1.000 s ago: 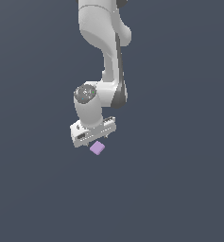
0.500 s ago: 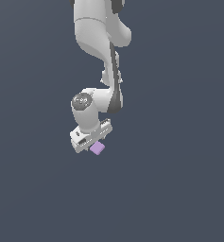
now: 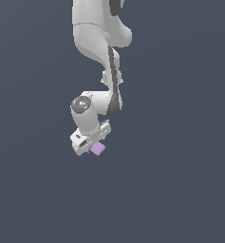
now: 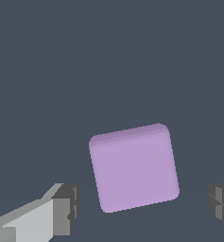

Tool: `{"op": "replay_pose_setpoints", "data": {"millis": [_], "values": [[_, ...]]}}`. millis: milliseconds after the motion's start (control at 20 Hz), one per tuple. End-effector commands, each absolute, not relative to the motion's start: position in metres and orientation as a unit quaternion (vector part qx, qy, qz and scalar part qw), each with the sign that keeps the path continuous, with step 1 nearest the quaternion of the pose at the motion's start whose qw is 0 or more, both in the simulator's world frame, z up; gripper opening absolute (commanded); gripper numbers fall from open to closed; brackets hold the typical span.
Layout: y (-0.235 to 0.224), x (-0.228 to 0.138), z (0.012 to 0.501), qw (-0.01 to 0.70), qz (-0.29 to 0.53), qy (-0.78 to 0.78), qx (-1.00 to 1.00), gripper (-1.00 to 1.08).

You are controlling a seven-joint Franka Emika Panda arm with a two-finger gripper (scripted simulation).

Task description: Pick up the object and move it to a goal position.

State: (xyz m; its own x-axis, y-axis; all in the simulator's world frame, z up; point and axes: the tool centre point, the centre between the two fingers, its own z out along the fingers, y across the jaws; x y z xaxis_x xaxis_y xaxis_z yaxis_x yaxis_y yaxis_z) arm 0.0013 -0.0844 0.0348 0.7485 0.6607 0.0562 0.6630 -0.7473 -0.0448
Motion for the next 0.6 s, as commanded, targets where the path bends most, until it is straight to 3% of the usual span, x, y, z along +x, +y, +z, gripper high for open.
{"op": "replay_pose_setpoints", "data": {"millis": [0,550], "values": [[-0.084,0.001,0.035,0.031,-0.018,-0.354,-0.934,1.08],[-0.082,0.001,0.006,0.031,-0.019,-0.356,-0.934,1.08]]}}
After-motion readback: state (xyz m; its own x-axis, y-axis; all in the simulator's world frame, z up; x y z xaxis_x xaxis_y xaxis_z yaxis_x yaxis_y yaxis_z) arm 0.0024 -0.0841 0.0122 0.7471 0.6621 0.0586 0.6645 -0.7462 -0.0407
